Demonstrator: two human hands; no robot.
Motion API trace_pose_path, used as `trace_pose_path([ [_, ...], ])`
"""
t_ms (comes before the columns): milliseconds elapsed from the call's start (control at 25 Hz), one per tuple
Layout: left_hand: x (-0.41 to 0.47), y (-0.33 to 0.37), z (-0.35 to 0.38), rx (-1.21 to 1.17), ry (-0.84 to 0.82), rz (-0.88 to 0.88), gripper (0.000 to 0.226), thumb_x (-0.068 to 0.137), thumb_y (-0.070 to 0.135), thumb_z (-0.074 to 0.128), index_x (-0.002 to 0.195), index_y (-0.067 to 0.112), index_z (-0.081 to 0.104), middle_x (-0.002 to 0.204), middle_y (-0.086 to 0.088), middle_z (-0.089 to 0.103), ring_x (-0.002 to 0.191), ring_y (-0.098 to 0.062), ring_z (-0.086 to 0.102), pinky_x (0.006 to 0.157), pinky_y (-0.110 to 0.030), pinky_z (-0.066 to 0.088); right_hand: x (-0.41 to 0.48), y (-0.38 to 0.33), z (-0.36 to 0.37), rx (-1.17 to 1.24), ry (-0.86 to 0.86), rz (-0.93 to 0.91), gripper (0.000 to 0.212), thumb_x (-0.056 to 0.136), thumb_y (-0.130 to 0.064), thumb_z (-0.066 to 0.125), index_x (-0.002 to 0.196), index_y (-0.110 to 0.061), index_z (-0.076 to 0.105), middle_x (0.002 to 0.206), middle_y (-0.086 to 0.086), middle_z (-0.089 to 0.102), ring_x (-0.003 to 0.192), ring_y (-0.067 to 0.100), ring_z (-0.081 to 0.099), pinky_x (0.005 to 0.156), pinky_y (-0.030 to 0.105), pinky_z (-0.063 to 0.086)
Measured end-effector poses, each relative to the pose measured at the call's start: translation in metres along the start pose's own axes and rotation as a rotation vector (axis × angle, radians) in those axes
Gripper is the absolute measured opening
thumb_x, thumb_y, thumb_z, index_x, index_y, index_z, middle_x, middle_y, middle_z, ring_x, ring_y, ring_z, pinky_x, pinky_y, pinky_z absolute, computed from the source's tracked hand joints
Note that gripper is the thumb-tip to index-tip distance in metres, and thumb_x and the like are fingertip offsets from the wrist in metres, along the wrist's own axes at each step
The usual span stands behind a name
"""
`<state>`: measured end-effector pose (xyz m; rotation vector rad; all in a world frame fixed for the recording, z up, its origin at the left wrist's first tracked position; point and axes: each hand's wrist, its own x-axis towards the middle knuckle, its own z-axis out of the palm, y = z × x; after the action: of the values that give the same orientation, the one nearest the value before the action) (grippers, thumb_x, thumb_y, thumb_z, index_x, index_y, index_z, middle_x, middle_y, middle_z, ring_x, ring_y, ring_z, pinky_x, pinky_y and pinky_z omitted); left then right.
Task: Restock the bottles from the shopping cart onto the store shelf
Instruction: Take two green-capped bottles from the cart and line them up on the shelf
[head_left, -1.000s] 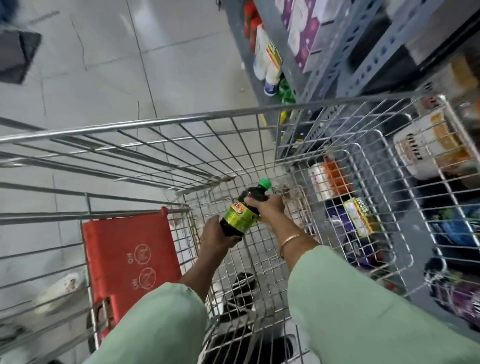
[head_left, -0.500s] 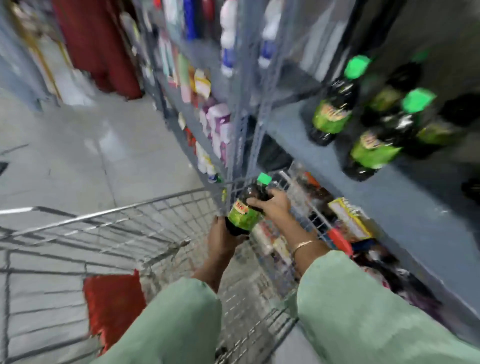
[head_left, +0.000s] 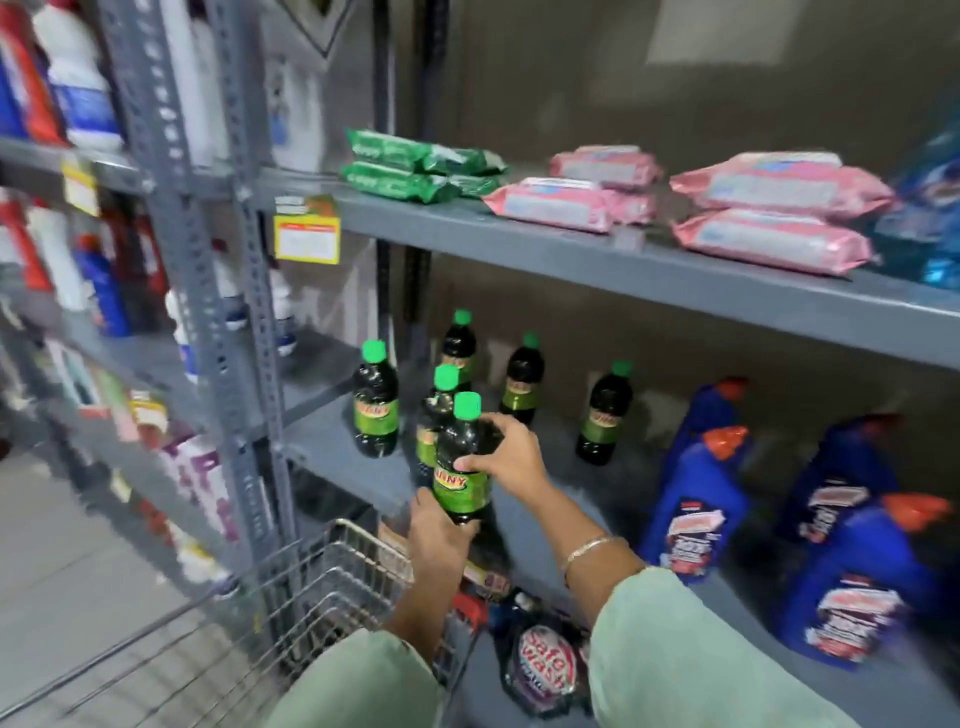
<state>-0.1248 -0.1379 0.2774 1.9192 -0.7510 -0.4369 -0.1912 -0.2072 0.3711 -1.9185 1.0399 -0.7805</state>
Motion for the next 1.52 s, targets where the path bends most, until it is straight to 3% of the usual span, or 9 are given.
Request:
trace_pose_path([
  [280, -0.002, 0.023, 0.055, 0.01, -0.111, 0.031, 0.054, 0.068, 0.009, 0.077, 0.11, 0.0, 0.044, 0.116, -0.021, 0.054, 0.11, -0.037, 0.053, 0.091, -0.045, 0.044, 0.003, 0.042, -0.047, 0.11, 0.083, 0.05, 0.066, 0.058, 0.003, 0.08, 0.119, -0.003, 0.058, 0.121, 0.017, 0.064, 0.102, 0.015, 0.056, 0.094, 0.025, 0.043],
  [440, -0.005, 0.01, 0.044, 0.021, -0.173, 0.144, 0.061, 0.072, 0.016, 0.076, 0.123, 0.002, 0.044, 0.122, -0.016, 0.049, 0.118, -0.031, 0.046, 0.1, -0.039, 0.039, -0.011, 0.061, -0.041, 0.196, 0.159, 0.132, 0.079, 0.061, -0.001, 0.08, 0.132, -0.002, 0.044, 0.13, 0.009, 0.056, 0.113, 0.014, 0.05, 0.109, 0.035, 0.037],
  [520, -0.003, -0.003, 0.026, 0.003, -0.093, 0.142, 0.066, 0.078, 0.023, 0.071, 0.13, 0.002, 0.037, 0.129, -0.016, 0.042, 0.124, -0.029, 0.04, 0.106, -0.041, 0.036, -0.025, 0.077, -0.022, 0.147, 0.268, 0.226, 0.087, 0.061, -0.008, 0.082, 0.136, -0.003, 0.037, 0.133, 0.007, 0.05, 0.126, 0.019, 0.045, 0.11, 0.036, 0.034],
  [640, 0.02, -0.01, 0.003, -0.083, 0.044, 0.026, 0.066, 0.082, 0.017, 0.066, 0.133, -0.001, 0.031, 0.135, -0.02, 0.036, 0.125, -0.031, 0.039, 0.108, -0.043, 0.034, -0.032, 0.093, 0.016, 0.109, 0.319, 0.267, 0.073, 0.053, -0.015, 0.085, 0.117, -0.017, 0.051, 0.123, 0.012, 0.058, 0.119, 0.03, 0.053, 0.101, 0.045, 0.044],
  [720, 0.043, -0.009, 0.0, -0.061, 0.041, 0.016, 0.066, 0.077, 0.013, 0.071, 0.129, -0.004, 0.034, 0.13, -0.023, 0.042, 0.124, -0.035, 0.041, 0.106, -0.046, 0.035, -0.028, 0.095, 0.027, 0.089, 0.345, 0.309, 0.067, 0.05, -0.019, 0.086, 0.108, -0.014, 0.053, 0.114, 0.011, 0.061, 0.112, 0.029, 0.054, 0.095, 0.044, 0.047],
  [920, 0.076, -0.006, 0.005, -0.023, 0.022, -0.034, 0.061, 0.067, 0.014, 0.078, 0.117, -0.002, 0.046, 0.118, -0.024, 0.055, 0.111, -0.041, 0.053, 0.094, -0.05, 0.044, -0.02, 0.099, 0.027, 0.029, 0.406, 0.352, 0.064, 0.052, -0.022, 0.086, 0.106, -0.01, 0.055, 0.107, 0.01, 0.064, 0.11, 0.03, 0.051, 0.087, 0.039, 0.047],
  [1200, 0.067, -0.002, 0.009, 0.01, 0.048, -0.033, 0.067, 0.062, 0.019, 0.083, 0.113, -0.004, 0.044, 0.118, -0.024, 0.055, 0.111, -0.04, 0.052, 0.093, -0.05, 0.045, -0.038, 0.105, 0.014, -0.032, 0.57, 0.435, 0.07, 0.054, -0.026, 0.085, 0.112, -0.005, 0.052, 0.116, 0.014, 0.061, 0.116, 0.033, 0.045, 0.087, 0.027, 0.031],
  [1360, 0.066, 0.0, 0.008, 0.027, 0.033, -0.028, 0.07, 0.062, 0.02, 0.084, 0.114, -0.004, 0.043, 0.119, -0.024, 0.054, 0.112, -0.041, 0.051, 0.092, -0.051, 0.045, -0.041, 0.093, 0.014, -0.026, 0.606, 0.493, 0.076, 0.056, -0.028, 0.085, 0.115, -0.002, 0.045, 0.124, 0.016, 0.053, 0.121, 0.032, 0.038, 0.095, 0.04, 0.04],
  [1520, 0.069, -0.005, 0.005, 0.031, 0.004, -0.007, 0.069, 0.062, 0.022, 0.083, 0.113, -0.001, 0.044, 0.118, -0.022, 0.055, 0.112, -0.04, 0.051, 0.091, -0.052, 0.047, -0.042, 0.088, 0.016, -0.025, 0.61, 0.504, 0.079, 0.055, -0.029, 0.086, 0.115, -0.001, 0.043, 0.123, 0.016, 0.052, 0.12, 0.032, 0.038, 0.094, 0.041, 0.041],
])
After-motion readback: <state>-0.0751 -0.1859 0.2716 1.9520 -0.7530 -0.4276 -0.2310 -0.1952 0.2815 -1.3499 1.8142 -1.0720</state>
